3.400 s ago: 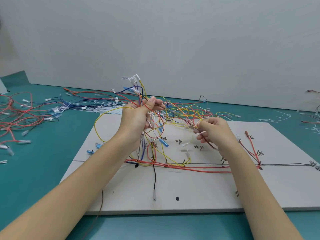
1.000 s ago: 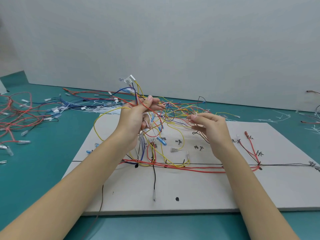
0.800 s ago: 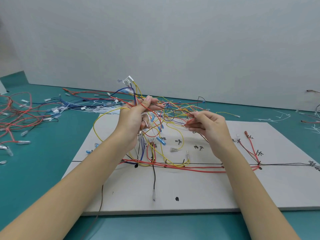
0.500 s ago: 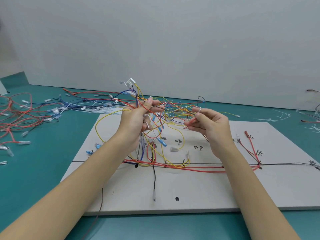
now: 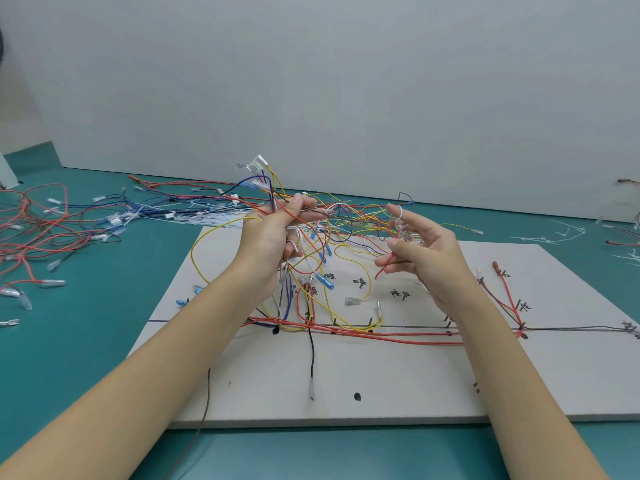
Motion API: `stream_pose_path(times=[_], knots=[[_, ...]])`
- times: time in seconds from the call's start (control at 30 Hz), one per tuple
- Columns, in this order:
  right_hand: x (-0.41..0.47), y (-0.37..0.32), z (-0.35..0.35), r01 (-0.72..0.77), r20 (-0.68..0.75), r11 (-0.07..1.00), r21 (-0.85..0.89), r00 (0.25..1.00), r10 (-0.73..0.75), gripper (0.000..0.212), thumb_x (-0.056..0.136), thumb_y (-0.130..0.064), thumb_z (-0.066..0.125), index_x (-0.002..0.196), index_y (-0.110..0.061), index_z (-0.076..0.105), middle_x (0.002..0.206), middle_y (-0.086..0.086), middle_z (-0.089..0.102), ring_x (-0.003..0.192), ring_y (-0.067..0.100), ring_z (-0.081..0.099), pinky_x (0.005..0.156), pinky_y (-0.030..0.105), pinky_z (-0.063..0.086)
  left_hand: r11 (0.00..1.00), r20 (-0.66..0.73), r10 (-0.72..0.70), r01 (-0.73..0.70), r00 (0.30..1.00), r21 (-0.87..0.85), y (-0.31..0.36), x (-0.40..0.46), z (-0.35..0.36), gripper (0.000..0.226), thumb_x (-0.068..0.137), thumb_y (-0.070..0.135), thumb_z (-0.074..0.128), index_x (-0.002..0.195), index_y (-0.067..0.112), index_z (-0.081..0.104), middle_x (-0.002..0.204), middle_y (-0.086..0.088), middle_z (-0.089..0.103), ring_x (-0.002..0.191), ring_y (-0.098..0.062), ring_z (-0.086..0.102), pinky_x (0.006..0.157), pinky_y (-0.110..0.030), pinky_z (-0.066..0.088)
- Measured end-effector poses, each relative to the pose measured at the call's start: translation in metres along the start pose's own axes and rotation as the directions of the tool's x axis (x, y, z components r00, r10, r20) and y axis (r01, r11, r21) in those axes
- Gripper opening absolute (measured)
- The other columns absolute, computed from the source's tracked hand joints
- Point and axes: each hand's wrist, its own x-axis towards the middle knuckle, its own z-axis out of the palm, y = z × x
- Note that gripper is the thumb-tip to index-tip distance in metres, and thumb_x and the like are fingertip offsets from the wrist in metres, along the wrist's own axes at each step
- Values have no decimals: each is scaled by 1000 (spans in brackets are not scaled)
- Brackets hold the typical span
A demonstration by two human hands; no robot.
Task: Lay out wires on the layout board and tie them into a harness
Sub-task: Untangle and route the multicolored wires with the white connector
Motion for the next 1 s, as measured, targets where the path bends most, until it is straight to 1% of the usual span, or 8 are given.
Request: stream_pose_path(times=[0.07, 0.13, 0.33, 0.5, 0.7, 0.8, 0.9, 1.0], knots=[[0, -1, -1, -10, 27, 1000, -28, 1000, 11, 57, 89, 15, 50, 125, -28, 59, 122, 7, 55, 63, 26, 72, 55, 25, 57, 1000, -1, 4, -4, 1000, 9, 0, 0, 0, 23, 100, 26, 51, 90, 13, 68, 84, 1, 76, 31, -4, 29, 39, -12, 37], [1, -2, -1, -32, 45, 998, -48, 998, 34, 62, 89, 18, 47, 126, -30, 58, 127, 14, 49, 61, 27, 71, 53, 26, 57, 1000, 2, 7, -7, 1000, 16, -1, -1, 1, 23, 100, 26, 51, 90, 13, 68, 86, 1, 76, 30, -4, 29, 39, -12, 36], [3, -1, -4, -75, 37, 996, -57, 996, 78, 67, 87, 20, 42, 135, -24, 55, 110, 9, 44, 52, 24, 65, 46, 27, 52, 1000, 4, -2, 2, 1000, 20, 0, 0, 0, 24, 99, 26, 52, 90, 13, 69, 87, 0, 76, 31, -4, 29, 40, -12, 38], [4, -1, -6, -40, -46, 995, -89, 998, 36, 56, 86, 14, 53, 129, -22, 60, 94, 7, 45, 42, 20, 58, 38, 23, 44, 1000, -6, -7, 7, 1000, 15, 0, 2, -1, 25, 100, 26, 51, 88, 13, 69, 87, 0, 76, 31, -5, 28, 40, -11, 36], [4, 0, -7, 10, -94, 984, -180, 995, -27, 48, 89, 10, 54, 125, -20, 62, 98, 5, 50, 40, 19, 57, 36, 22, 42, 1000, -10, -6, 7, 1000, 24, 2, 1, -2, 24, 100, 25, 51, 88, 13, 69, 86, 2, 76, 31, -4, 29, 40, -12, 36], [4, 1, -7, 17, -99, 981, -193, 994, -37, 47, 89, 11, 52, 123, -20, 64, 99, 6, 46, 39, 16, 53, 36, 22, 41, 1000, -17, -25, 26, 1000, 7, 3, 1, -2, 24, 100, 25, 51, 88, 14, 68, 85, 2, 76, 31, -4, 28, 39, -12, 36], [4, 0, -8, 23, -116, 986, -166, 992, -42, 46, 88, 12, 52, 116, -21, 66, 86, 2, 40, 36, 14, 46, 36, 20, 36, 999, -42, -40, 40, 998, 14, 2, 0, -3, 24, 100, 27, 51, 90, 14, 68, 87, 2, 76, 32, -4, 28, 39, -12, 36], [4, 1, -7, 10, -77, 991, -137, 997, -21, 49, 87, 14, 52, 120, -21, 64, 75, -2, 38, 33, 14, 40, 35, 18, 30, 1000, -50, -28, 28, 998, 6, 2, 0, -1, 29, 101, 28, 49, 85, 12, 67, 88, 0, 75, 32, -5, 28, 40, -12, 36]])
